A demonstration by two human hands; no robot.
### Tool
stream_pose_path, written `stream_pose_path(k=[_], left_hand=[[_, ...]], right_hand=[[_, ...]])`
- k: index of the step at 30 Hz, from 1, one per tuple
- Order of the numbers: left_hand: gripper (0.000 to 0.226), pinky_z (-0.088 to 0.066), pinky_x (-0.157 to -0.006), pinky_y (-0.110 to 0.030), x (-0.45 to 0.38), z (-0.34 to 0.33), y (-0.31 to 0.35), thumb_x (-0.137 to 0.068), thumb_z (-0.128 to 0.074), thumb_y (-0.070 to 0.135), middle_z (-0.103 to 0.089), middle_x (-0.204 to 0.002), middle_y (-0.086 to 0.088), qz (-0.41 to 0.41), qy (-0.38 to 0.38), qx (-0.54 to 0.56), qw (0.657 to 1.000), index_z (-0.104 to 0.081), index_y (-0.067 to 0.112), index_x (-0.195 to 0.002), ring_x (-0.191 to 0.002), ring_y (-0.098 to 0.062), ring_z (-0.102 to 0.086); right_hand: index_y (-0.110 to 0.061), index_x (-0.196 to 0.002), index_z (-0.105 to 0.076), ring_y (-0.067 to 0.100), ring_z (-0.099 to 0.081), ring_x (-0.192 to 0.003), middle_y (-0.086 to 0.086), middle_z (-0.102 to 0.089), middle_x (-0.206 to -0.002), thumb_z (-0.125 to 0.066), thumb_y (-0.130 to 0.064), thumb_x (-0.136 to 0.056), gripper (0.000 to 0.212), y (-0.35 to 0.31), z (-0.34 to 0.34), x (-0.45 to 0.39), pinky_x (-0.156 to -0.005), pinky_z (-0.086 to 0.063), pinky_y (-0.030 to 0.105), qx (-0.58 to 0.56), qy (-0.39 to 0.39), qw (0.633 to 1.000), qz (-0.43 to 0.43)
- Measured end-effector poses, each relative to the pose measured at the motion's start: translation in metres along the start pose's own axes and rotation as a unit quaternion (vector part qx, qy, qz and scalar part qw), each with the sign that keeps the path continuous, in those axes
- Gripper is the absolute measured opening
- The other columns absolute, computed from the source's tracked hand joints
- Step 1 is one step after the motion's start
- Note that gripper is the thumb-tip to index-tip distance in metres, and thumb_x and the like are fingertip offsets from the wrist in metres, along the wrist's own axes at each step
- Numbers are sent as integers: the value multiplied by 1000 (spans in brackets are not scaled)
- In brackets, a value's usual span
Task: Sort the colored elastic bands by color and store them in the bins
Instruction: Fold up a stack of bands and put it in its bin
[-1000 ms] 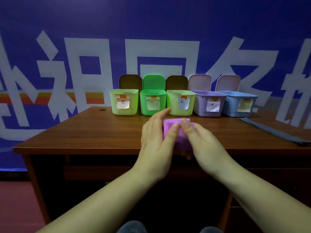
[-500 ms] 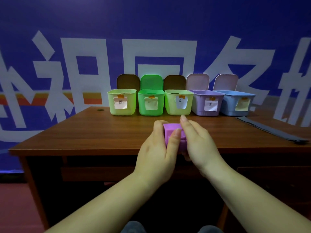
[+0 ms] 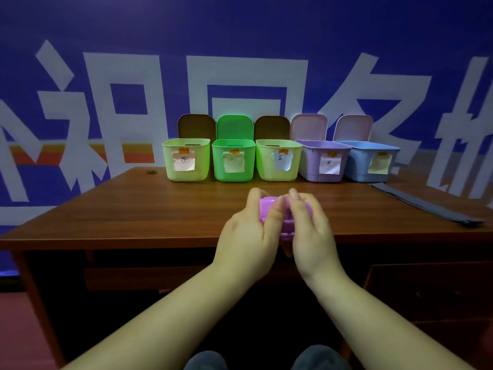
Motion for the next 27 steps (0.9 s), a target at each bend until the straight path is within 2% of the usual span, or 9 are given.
stream_pose_path(k=[4, 7, 11, 13, 15, 16, 20, 23, 27], left_hand=[[52, -47, -72, -34, -2, -11, -5, -82, -19, 68, -61, -89, 5, -36, -19, -16, 999, -38, 28, -109, -84, -18, -61], [51, -49, -75, -33, -8, -24, -8, -76, -28, 72, -62, -91, 6, 21, -53, 102, 993, -41, 30, -102, -85, -16, -61], [79, -47, -67, -32, -28, -38, -11, -65, -26, 90, -60, -84, -4, 185, -100, 283, 936, -52, 23, -97, -73, -19, -58], [84, -50, -67, -33, -38, -41, -11, -64, -24, 84, -62, -88, -6, 195, -112, 272, 936, -56, 16, -102, -74, -18, -61], [67, -51, -69, -32, -49, -39, -11, -79, -25, 70, -61, -86, -5, 181, -82, 256, 946, -55, 15, -103, -76, -16, -61], [57, -47, -61, -27, -55, -37, -11, -87, -26, 62, -59, -80, -3, 176, -68, 252, 949, -53, 14, -101, -68, -14, -58], [45, -39, -49, -22, -88, -34, -14, -95, -30, 51, -50, -69, 0, 164, -70, 242, 954, -49, 11, -100, -53, -9, -46], [44, -42, -52, -21, -118, -32, -19, -92, -40, 50, -52, -76, -3, 206, -100, 275, 934, -50, 10, -108, -58, -11, -48], [42, -41, -52, -17, -152, -36, -34, -91, -49, 42, -51, -77, -4, 229, -169, 373, 883, -55, 4, -109, -62, -10, -47]], right_hand=[[-18, -77, -59, 3, -57, -54, -6, -59, -63, -50, -45, -91, 32, 1, 10, -9, -45, -40, 16, -23, -33, 994, -101], [-19, -77, -58, 1, -56, -57, -8, -61, -61, -51, -38, -92, 26, 4, 16, -12, -52, -43, 12, 6, -12, 999, -35], [-24, -87, -57, 3, -60, -67, -9, -64, -77, -51, -59, -81, 36, 12, 16, -17, -62, -47, 17, 49, 2, 997, 63], [-29, -88, -55, 1, -60, -71, -15, -63, -84, -49, -56, -80, 29, 14, 15, -26, -62, -47, 14, 52, -2, 996, 71], [-30, -90, -55, 0, -60, -75, -20, -62, -86, -50, -53, -81, 26, 16, 14, -38, -63, -48, 13, 39, -12, 997, 66], [-30, -91, -55, 1, -60, -77, -21, -62, -87, -50, -56, -79, 29, 16, 13, -46, -65, -50, 16, 35, -24, 997, 61], [-34, -95, -56, 16, -64, -88, -4, -63, -99, -58, -59, -78, 30, 18, 7, -82, -72, -55, 33, -17, -84, 996, 3], [-30, -98, -54, 13, -62, -84, 1, -62, -100, -57, -46, -81, 24, 14, 8, -110, -66, -51, 22, -24, -101, 995, -4], [-29, -102, -54, 1, -63, -80, -3, -60, -100, -57, -22, -90, 15, 22, 11, -148, -72, -53, 18, -17, -130, 991, -19]])
Point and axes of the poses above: each hand's wrist, its own x-axis away from the middle knuckle, its own z-axis out of the back of the hand, y = z × x, the point moved 2 cm from there along -x, towards the middle knuckle
